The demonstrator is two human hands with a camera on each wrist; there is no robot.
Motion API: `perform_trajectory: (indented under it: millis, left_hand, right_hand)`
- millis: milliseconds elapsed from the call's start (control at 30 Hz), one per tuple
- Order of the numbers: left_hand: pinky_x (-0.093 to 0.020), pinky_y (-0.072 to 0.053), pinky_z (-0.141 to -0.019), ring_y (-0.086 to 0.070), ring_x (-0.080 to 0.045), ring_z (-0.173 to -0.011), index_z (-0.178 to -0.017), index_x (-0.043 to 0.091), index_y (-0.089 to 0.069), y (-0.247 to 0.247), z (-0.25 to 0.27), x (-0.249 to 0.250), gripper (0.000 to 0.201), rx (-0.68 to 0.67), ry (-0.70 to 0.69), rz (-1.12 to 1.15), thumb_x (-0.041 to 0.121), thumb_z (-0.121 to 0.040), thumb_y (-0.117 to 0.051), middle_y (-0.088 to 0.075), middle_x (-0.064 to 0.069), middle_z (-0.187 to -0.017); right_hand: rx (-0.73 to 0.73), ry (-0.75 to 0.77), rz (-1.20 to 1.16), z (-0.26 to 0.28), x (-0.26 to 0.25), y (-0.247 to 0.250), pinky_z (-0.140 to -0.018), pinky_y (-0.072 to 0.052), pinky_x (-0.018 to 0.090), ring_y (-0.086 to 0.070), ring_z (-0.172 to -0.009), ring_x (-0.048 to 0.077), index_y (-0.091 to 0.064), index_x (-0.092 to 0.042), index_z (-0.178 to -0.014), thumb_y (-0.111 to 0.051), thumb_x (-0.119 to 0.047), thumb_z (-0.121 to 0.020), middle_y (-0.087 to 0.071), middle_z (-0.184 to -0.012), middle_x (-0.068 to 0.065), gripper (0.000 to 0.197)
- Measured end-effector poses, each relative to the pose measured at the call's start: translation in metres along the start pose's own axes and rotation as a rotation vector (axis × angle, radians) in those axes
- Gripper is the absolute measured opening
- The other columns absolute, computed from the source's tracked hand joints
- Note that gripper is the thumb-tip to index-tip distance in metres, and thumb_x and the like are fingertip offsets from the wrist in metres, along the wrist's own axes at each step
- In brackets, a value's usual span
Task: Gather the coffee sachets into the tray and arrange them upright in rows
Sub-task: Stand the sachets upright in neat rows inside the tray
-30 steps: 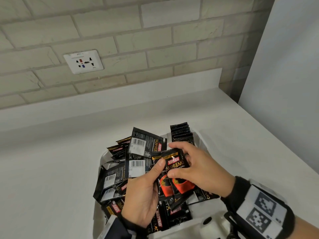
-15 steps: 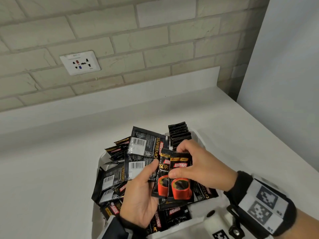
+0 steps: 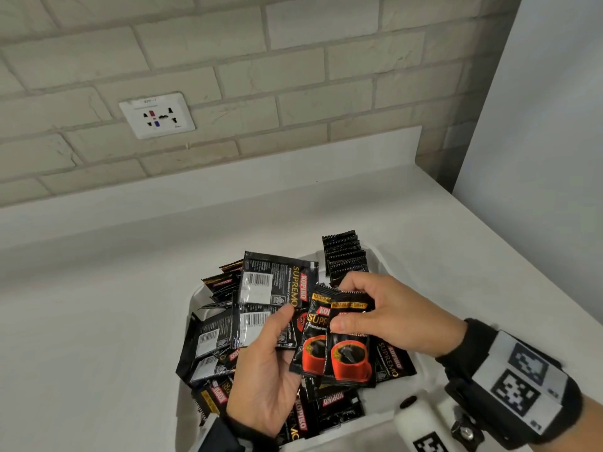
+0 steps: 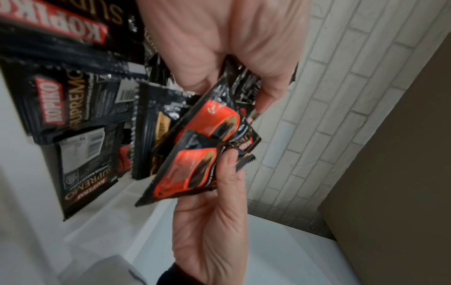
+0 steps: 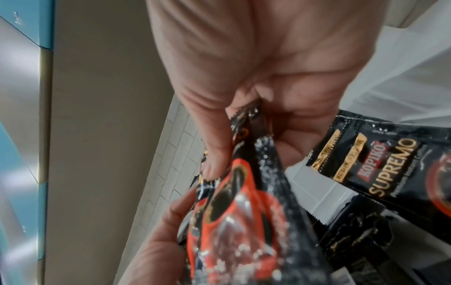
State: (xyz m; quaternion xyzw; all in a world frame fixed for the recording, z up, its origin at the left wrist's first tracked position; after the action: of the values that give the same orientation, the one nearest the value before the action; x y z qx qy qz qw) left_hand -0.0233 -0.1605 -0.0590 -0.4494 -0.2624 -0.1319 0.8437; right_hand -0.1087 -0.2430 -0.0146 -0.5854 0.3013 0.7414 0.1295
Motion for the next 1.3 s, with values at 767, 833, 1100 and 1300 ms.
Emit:
perform_trajectory:
  millis: [767, 833, 1100, 1300]
  left_hand:
    - [-0.043, -0.057, -0.059, -0.070, -0.029, -0.065, -0.072, 0.000, -0.074, 0.002, 0.009, -0.001, 0.026, -0.068, 0.028, -0.147, 0.018, -0.071, -0.055, -0.070, -0.026, -0.087]
    - [-0.042, -0.056, -0.065, -0.071, -0.027, -0.067, -0.065, 0.004, -0.076, 0.003, 0.008, -0.003, 0.025, -0.064, 0.025, -0.178, 0.017, -0.070, -0.056, -0.071, -0.023, -0.086]
    - [-0.049, -0.044, -0.094, -0.064, -0.035, -0.091, -0.068, -0.005, -0.073, 0.010, 0.005, -0.002, 0.019, 0.029, 0.020, -0.109, 0.008, -0.068, -0.060, -0.067, -0.029, -0.097]
    - [-0.044, -0.052, -0.084, -0.068, -0.028, -0.076, -0.075, -0.004, -0.074, 0.017, 0.001, -0.004, 0.024, 0.070, 0.042, -0.147, 0.014, -0.065, -0.061, -0.069, -0.026, -0.093]
  right_hand:
    - [0.136, -0.109, -0.242, -0.004, 0.012, 0.002, -0.082, -0.046, 0.060, -0.062, -0.081, 0.029, -0.055, -0.020, -0.079, -0.069, -0.014, -0.077, -0.063, -0.083, 0.008, 0.015]
    - [0.140, -0.116, -0.236, -0.003, 0.013, 0.002, -0.083, -0.047, 0.058, -0.063, -0.085, 0.032, -0.055, -0.019, -0.082, -0.068, -0.014, -0.078, -0.063, -0.088, 0.012, 0.014]
    - [0.109, -0.049, -0.234, -0.003, 0.009, 0.001, -0.079, -0.052, 0.035, -0.065, -0.083, 0.021, -0.060, -0.018, -0.088, -0.064, -0.007, -0.081, -0.066, -0.086, 0.005, 0.014]
    - [0.095, 0.003, -0.230, -0.002, 0.005, 0.000, -0.081, -0.052, 0.038, -0.064, -0.081, 0.021, -0.063, -0.018, -0.086, -0.064, -0.005, -0.081, -0.065, -0.083, 0.005, 0.015]
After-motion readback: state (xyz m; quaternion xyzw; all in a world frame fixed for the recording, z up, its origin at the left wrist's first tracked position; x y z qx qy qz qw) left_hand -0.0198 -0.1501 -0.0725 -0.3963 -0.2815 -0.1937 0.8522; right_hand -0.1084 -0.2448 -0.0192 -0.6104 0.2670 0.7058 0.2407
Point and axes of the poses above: each hand's wrist, its own z-axis away from the middle knuckle, its own y-axis out of the back of the hand, x = y × z, the point moved 9 cm from there along -z, towards the middle knuckle
